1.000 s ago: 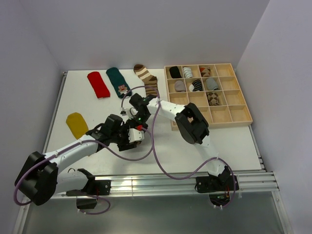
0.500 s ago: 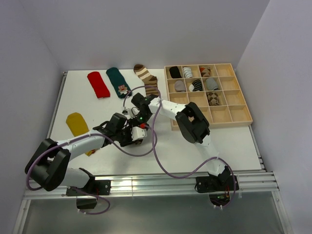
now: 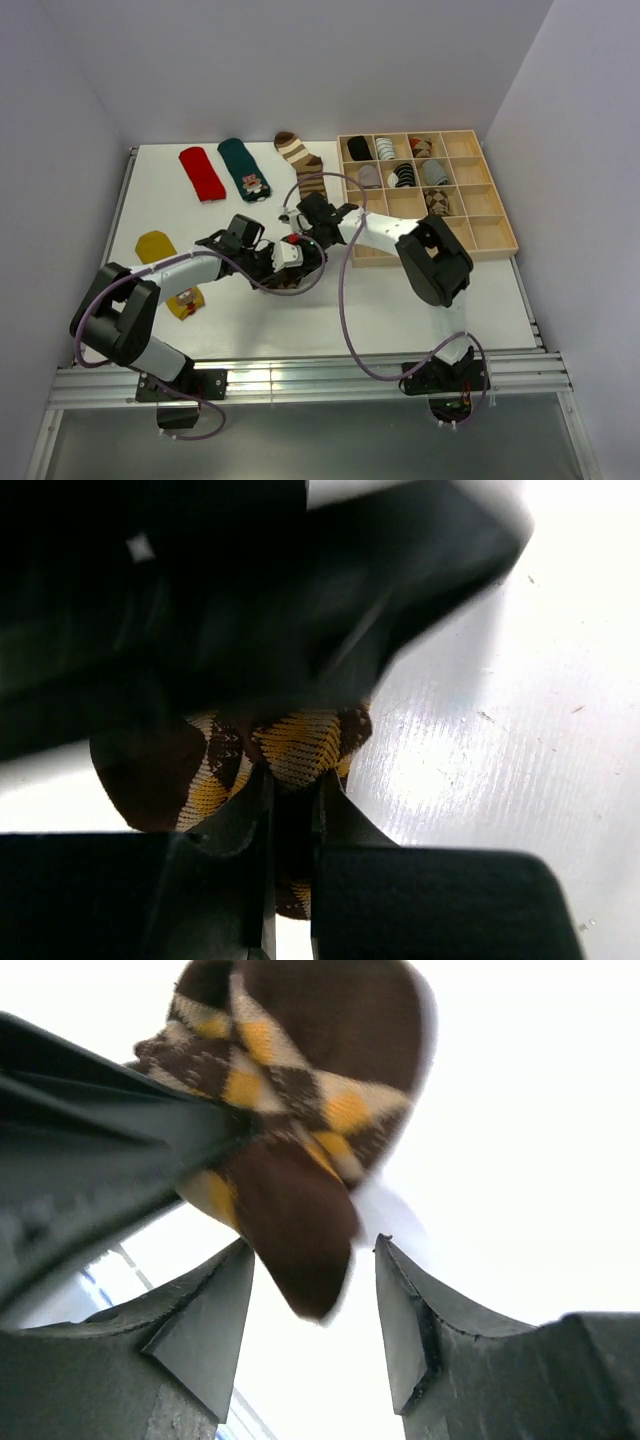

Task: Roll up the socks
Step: Roll the sock at the center of the board.

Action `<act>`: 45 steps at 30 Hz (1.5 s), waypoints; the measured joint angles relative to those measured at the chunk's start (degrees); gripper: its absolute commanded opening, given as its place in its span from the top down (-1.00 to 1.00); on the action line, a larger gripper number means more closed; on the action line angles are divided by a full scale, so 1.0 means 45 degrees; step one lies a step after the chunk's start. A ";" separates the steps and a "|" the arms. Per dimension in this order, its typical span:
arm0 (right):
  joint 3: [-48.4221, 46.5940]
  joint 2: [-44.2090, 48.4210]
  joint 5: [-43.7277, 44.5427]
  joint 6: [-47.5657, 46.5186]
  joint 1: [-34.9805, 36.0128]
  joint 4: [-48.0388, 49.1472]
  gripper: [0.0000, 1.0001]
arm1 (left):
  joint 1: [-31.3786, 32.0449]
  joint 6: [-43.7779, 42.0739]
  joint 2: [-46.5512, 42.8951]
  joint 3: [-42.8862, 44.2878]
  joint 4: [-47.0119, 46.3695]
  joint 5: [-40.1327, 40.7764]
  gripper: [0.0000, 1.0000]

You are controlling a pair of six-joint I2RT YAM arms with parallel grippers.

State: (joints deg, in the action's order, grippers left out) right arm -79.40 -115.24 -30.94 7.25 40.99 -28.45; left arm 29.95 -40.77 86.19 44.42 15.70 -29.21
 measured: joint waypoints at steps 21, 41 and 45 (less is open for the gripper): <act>0.8077 0.9092 0.5017 0.2375 -0.0733 0.5901 -0.30 | -0.1987 -0.1171 0.4804 0.5489 0.5887 -0.3798 0.99; 0.4877 0.4070 1.0559 -0.2103 0.5085 0.6499 -0.38 | -0.2249 -0.2948 0.9073 0.9996 1.2162 -0.5649 0.99; 0.4449 0.3104 1.1021 -0.2744 0.5362 0.6426 -0.39 | -0.2244 -0.3143 0.9413 1.0171 1.2998 -0.5683 0.99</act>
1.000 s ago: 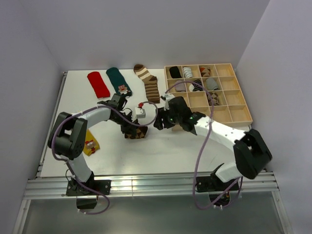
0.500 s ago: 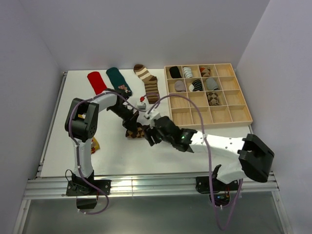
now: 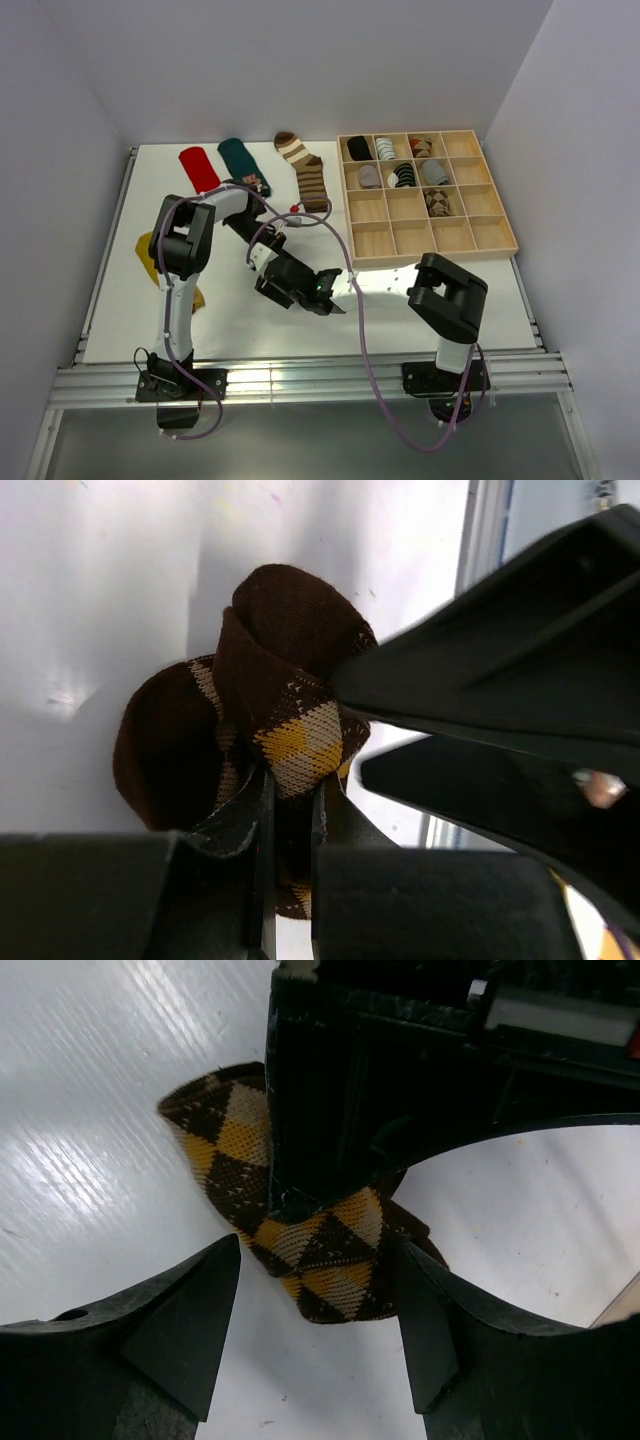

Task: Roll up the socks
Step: Roll the sock at the center of the board.

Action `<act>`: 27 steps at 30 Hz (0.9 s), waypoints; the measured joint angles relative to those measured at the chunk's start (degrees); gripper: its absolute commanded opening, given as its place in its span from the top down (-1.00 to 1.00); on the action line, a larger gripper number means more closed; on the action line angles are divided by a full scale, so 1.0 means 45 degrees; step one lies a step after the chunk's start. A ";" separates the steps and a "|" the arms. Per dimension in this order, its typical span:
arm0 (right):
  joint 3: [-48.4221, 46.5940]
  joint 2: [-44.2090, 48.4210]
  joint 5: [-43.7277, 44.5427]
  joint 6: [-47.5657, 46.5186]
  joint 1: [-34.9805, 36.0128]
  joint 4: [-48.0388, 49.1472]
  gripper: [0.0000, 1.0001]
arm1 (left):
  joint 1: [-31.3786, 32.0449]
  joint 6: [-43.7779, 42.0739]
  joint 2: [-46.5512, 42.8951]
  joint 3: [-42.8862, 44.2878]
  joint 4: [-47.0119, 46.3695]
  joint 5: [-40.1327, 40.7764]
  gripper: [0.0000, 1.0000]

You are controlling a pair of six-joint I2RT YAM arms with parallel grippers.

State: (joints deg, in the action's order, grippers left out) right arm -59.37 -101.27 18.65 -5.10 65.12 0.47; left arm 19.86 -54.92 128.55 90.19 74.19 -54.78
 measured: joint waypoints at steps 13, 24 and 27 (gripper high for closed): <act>-0.0573 -0.0811 0.1030 -0.1122 0.0704 -0.0214 -0.42 | -0.0005 -0.0311 0.0685 0.0515 0.1282 0.0053 0.99; -0.0991 -0.1195 0.0695 -0.1224 0.0748 -0.0476 -0.41 | -0.0005 -0.0306 0.1005 0.0811 0.1734 0.0073 0.99; -0.1175 -0.1370 0.0355 -0.1224 0.0748 -0.0636 -0.42 | 0.0000 -0.0301 0.1064 0.0860 0.1826 0.0112 0.99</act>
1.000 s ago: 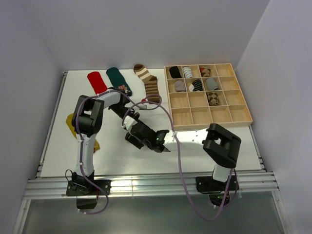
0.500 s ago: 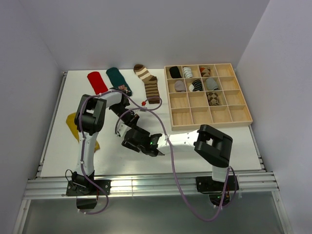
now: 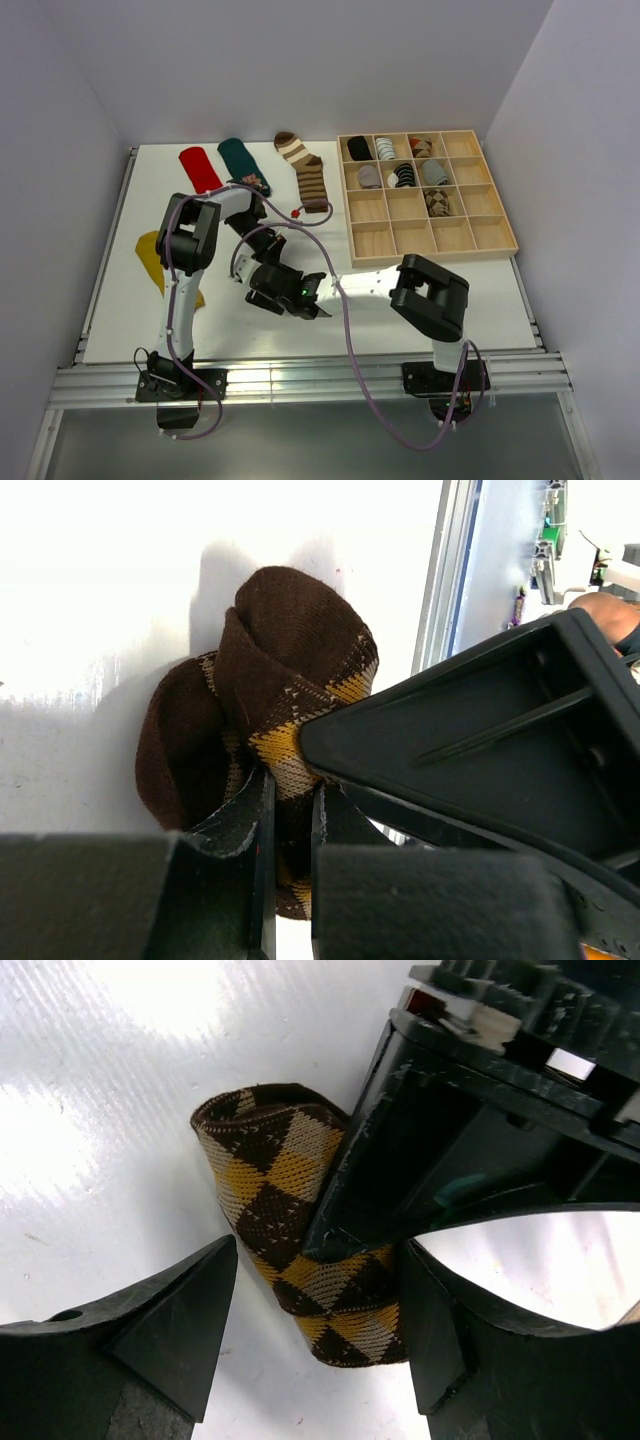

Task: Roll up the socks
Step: Roll the sock at the center of the board, then pick up the sock at the center of the board.

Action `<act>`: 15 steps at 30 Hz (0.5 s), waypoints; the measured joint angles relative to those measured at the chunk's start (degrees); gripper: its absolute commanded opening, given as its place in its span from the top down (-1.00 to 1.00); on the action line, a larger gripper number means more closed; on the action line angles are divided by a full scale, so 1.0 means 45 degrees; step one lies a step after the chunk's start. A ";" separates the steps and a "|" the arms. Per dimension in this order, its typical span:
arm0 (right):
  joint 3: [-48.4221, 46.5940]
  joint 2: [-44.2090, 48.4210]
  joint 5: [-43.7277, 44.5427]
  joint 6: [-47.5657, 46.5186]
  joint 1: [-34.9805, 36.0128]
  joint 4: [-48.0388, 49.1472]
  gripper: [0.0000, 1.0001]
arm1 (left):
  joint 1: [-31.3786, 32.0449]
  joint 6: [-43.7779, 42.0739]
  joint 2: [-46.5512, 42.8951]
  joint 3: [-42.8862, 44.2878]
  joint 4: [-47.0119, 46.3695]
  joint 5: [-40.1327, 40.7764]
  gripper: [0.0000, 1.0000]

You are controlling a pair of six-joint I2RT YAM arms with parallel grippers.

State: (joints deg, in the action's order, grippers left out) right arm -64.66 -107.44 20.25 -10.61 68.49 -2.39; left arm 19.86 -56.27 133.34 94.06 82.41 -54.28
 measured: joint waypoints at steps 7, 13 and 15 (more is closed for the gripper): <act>-0.0447 -0.0214 -0.0738 -0.0024 -0.0408 -0.0568 -0.42 | 0.0000 0.0039 0.0180 0.0155 0.0262 0.0068 0.99; -0.0617 -0.0403 -0.1297 -0.0083 -0.0690 -0.0753 -0.40 | 0.0000 0.0053 0.0185 0.0180 0.0257 0.0131 0.99; -0.0709 -0.0471 -0.1540 -0.0083 -0.0792 -0.0874 -0.40 | -0.0005 0.0058 0.0189 0.0180 0.0253 0.0136 0.99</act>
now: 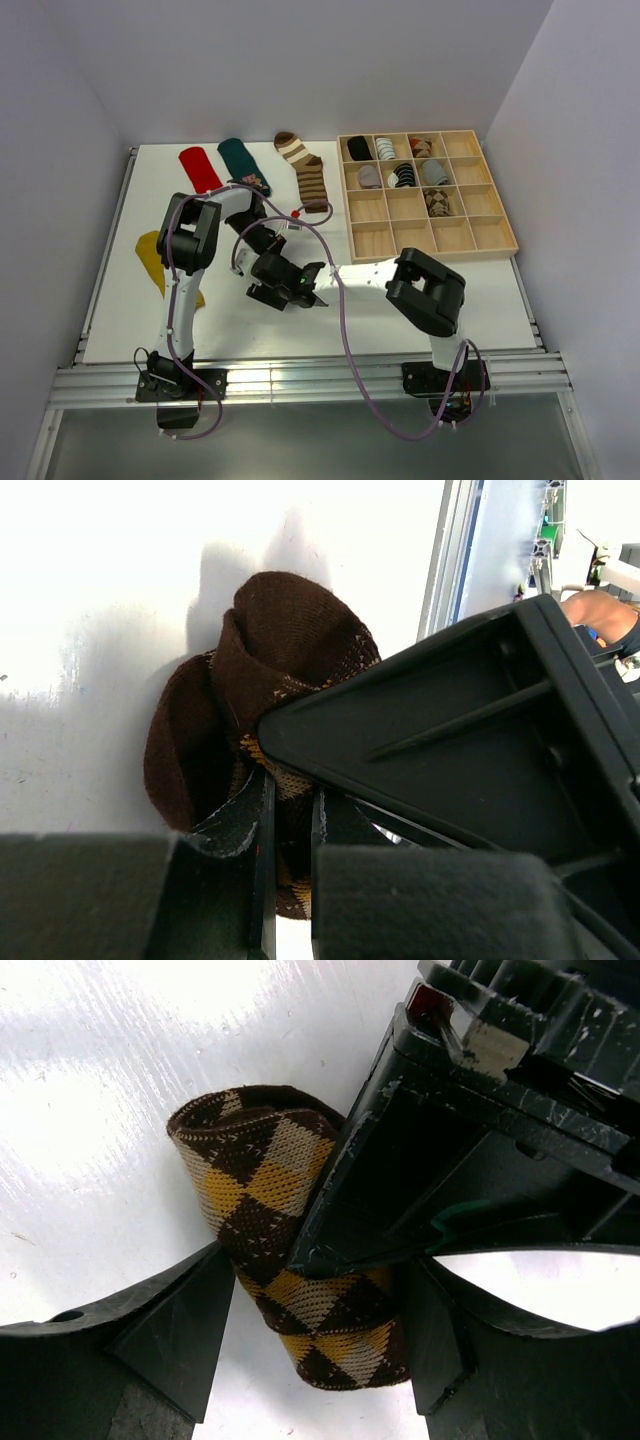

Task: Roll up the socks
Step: Pick up the sock at the center of the board.

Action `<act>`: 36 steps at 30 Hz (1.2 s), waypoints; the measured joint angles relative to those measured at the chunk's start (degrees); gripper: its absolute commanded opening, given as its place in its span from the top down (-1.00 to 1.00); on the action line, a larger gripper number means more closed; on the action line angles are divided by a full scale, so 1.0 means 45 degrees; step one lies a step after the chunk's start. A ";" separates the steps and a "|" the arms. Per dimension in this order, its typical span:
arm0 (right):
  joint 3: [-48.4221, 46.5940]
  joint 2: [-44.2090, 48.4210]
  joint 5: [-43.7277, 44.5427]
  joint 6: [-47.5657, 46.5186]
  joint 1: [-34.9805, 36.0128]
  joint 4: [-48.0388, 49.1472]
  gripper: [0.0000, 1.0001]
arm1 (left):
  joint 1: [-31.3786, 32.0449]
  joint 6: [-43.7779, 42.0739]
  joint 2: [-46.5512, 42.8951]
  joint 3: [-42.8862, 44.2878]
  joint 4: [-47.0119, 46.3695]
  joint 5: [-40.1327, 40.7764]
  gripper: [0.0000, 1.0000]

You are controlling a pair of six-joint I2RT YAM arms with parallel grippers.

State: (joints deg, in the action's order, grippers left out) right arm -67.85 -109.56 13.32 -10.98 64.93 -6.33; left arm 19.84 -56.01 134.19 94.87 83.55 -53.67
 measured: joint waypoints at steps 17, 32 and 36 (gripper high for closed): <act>-0.1350 -0.0835 -0.1919 0.0772 -0.0884 -0.1773 0.37 | -0.0083 0.0087 0.0053 0.0073 -0.0083 0.0194 0.50; -0.1282 -0.0889 -0.2278 0.1783 -0.1331 -0.1360 1.00 | -0.0282 0.0505 0.0053 0.0554 -0.0316 0.0291 0.15; -0.1166 -0.0923 -0.2531 0.1860 -0.1695 -0.0724 1.00 | -0.0612 0.1005 0.0053 0.0947 -0.0568 0.0257 0.19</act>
State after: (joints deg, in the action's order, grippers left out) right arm -73.10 -113.71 1.93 -2.61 57.30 -9.58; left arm 17.08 -51.48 134.43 99.13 80.99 -52.51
